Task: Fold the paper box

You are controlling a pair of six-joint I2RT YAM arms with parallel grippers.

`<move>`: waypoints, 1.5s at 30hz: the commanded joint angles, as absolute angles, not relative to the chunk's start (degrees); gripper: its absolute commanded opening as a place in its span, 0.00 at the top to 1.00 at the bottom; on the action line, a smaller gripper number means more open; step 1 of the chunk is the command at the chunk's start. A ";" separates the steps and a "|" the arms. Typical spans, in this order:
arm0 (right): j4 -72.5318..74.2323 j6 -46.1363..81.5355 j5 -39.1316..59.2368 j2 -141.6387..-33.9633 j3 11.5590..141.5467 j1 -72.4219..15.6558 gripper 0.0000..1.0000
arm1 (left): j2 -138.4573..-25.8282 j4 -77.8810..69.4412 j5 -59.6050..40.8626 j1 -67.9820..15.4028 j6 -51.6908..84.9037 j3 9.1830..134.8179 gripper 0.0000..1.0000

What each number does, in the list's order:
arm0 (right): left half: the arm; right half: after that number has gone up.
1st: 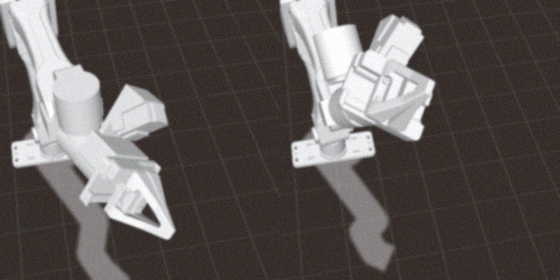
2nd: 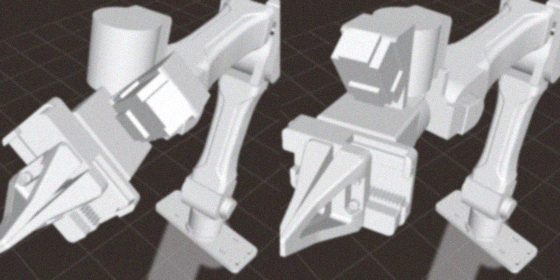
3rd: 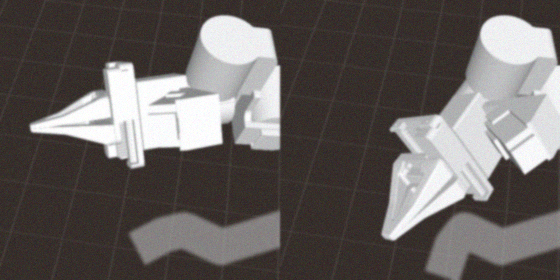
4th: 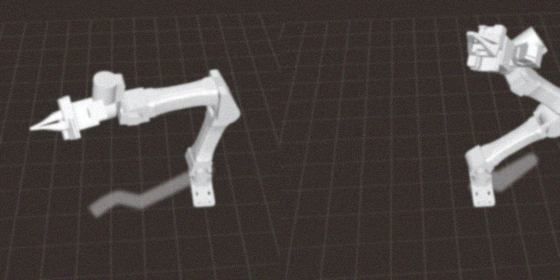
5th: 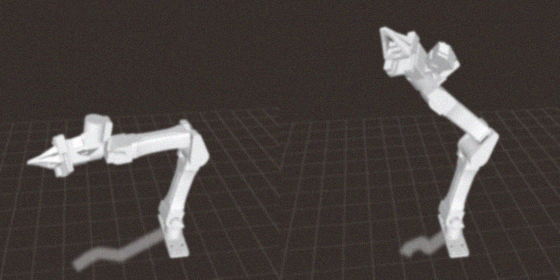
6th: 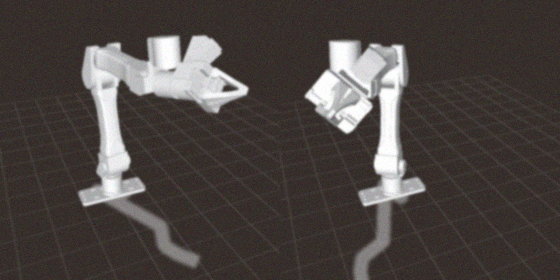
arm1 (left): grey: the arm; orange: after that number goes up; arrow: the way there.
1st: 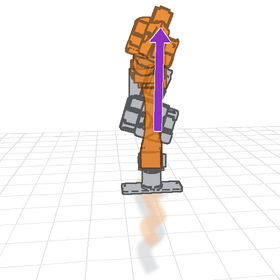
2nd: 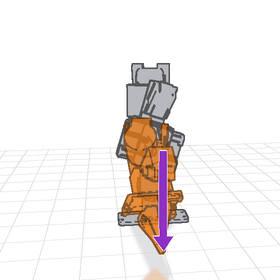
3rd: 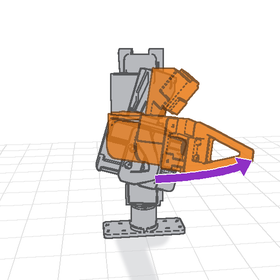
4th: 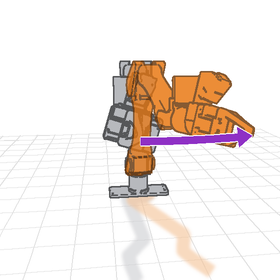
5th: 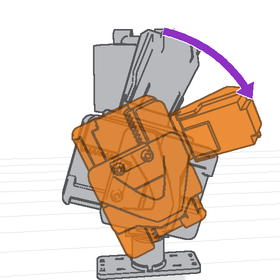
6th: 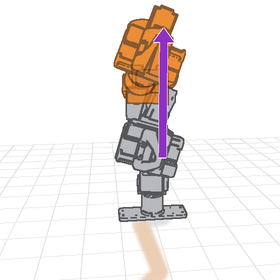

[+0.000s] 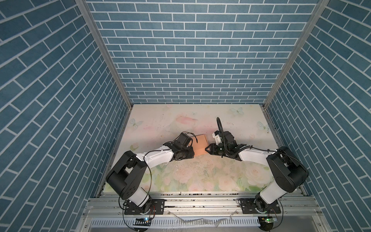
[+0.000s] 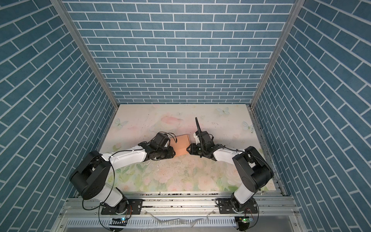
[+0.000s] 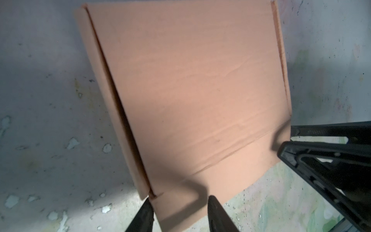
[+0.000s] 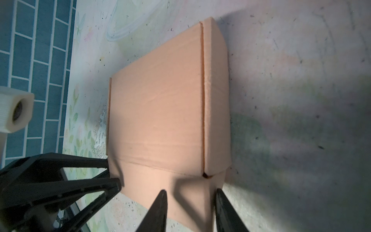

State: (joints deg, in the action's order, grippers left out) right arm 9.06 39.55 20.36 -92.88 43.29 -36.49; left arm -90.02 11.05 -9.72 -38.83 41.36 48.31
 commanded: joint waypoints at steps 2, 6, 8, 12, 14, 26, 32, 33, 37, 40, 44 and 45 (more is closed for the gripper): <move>11.16 42.27 22.76 -92.92 43.08 -36.95 0.60 | -91.13 9.93 -10.11 -39.90 41.43 49.78 0.55; 11.48 42.10 22.50 -93.52 42.81 -36.98 0.61 | -91.57 9.77 -9.84 -39.90 41.40 49.24 0.54; 11.51 42.01 22.25 -93.68 42.72 -36.95 0.62 | -91.75 9.73 -9.69 -39.90 41.31 48.97 0.54; 11.52 41.63 21.80 -94.03 42.59 -37.00 0.64 | -92.41 9.49 -9.58 -39.90 41.21 48.69 0.55; 11.35 40.98 21.47 -94.21 42.71 -36.98 0.66 | -92.85 9.49 -9.58 -39.90 41.06 48.75 0.54; 11.42 39.35 20.09 -95.36 43.68 -36.57 0.70 | -94.57 8.80 -9.36 -39.73 40.95 48.38 0.54; 11.61 39.23 20.44 -95.69 44.20 -36.48 0.70 | -94.45 9.03 -9.04 -39.66 40.85 48.95 0.54; 11.54 39.09 20.26 -95.75 44.21 -36.47 0.70 | -94.48 9.18 -9.05 -39.68 40.67 49.05 0.55; 11.52 38.03 19.28 -95.98 44.13 -36.13 0.70 | -94.42 9.58 -8.87 -39.14 40.41 48.91 0.54; 10.99 37.36 18.73 -95.82 44.15 -35.73 0.70 | -93.62 9.83 -8.84 -38.61 40.22 48.50 0.55; 10.35 36.33 18.20 -95.43 44.55 -35.19 0.70 | -92.40 10.54 -8.79 -37.78 39.72 48.09 0.54; 10.06 36.07 18.03 -95.41 44.73 -35.03 0.70 | -92.13 10.72 -8.70 -37.56 39.58 48.01 0.54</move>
State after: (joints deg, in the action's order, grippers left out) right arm 10.15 38.48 19.09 -95.35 43.24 -35.44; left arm -93.49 9.96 -9.23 -38.33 40.71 48.34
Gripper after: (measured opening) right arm 0.299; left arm 0.455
